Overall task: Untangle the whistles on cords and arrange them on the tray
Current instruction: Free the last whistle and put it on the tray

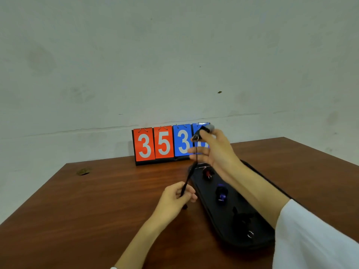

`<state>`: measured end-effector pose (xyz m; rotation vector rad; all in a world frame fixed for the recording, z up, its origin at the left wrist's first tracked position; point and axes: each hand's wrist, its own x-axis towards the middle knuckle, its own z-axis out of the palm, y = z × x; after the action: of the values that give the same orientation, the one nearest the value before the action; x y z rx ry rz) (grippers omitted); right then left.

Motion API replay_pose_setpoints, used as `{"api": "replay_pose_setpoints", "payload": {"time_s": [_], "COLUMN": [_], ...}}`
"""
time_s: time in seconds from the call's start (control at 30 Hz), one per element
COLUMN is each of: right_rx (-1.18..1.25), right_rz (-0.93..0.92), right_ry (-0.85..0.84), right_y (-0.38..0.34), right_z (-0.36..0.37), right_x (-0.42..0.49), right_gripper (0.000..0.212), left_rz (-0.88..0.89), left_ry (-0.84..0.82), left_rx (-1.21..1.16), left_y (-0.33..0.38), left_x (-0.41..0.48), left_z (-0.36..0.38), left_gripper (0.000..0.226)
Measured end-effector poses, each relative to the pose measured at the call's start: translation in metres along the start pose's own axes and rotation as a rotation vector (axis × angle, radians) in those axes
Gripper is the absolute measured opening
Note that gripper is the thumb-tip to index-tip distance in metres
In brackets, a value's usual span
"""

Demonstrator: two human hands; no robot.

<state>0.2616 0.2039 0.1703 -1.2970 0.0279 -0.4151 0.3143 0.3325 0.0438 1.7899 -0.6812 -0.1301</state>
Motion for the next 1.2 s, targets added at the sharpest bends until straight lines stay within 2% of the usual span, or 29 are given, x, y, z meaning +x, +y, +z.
{"api": "replay_pose_setpoints", "payload": {"time_s": [0.17, 0.3, 0.37, 0.47, 0.6, 0.7, 0.8, 0.9, 1.03, 1.1, 1.13, 1.2], "right_rx": [-0.035, -0.057, -0.061, -0.059, 0.050, 0.087, -0.053, -0.217, -0.441, -0.487, -0.475, -0.401], "right_rz": [-0.115, -0.200, -0.249, -0.309, -0.333, -0.279, -0.168, -0.042, 0.012, 0.033, 0.032, 0.017], "right_ry": [0.042, 0.035, 0.049, 0.097, 0.151, 0.145, 0.008, -0.156, -0.299, -0.285, -0.254, -0.186], "right_y": [-0.044, -0.074, -0.088, -0.102, -0.114, -0.107, -0.082, -0.052, -0.017, -0.002, 0.004, 0.014], "right_z": [0.008, 0.012, 0.012, 0.012, 0.004, -0.001, 0.003, 0.015, 0.026, 0.027, 0.025, 0.022], "right_x": [0.013, 0.019, 0.019, 0.018, 0.019, 0.022, 0.019, 0.010, 0.001, -0.001, -0.001, 0.001], "right_gripper": [0.028, 0.022, 0.020, 0.019, 0.012, 0.014, 0.024, 0.028, 0.033, 0.035, 0.031, 0.023], "left_rz": [-0.143, -0.247, -0.293, -0.380, -0.365, -0.289, -0.241, -0.132, -0.029, -0.035, -0.056, -0.086], "left_ry": [0.141, 0.169, 0.177, 0.266, 0.372, 0.244, 0.168, 0.113, -0.021, -0.130, -0.146, -0.156], "left_rx": [-0.309, -0.578, -0.619, -0.479, 0.002, 0.148, 0.318, 0.070, -0.653, -0.950, -0.980, -0.871], "left_y": [0.003, -0.002, -0.003, -0.009, -0.014, -0.016, -0.015, 0.000, 0.022, 0.030, 0.034, 0.040], "left_x": [0.004, 0.006, 0.006, 0.010, 0.011, 0.011, 0.009, 0.006, 0.004, 0.000, -0.002, -0.007], "left_z": [-0.013, -0.021, -0.024, -0.025, -0.019, -0.014, -0.013, -0.010, -0.018, -0.021, -0.022, -0.026], "left_gripper": [0.013, 0.020, 0.027, 0.032, 0.028, 0.025, 0.047, 0.056, 0.044, 0.043, 0.040, 0.035]}}
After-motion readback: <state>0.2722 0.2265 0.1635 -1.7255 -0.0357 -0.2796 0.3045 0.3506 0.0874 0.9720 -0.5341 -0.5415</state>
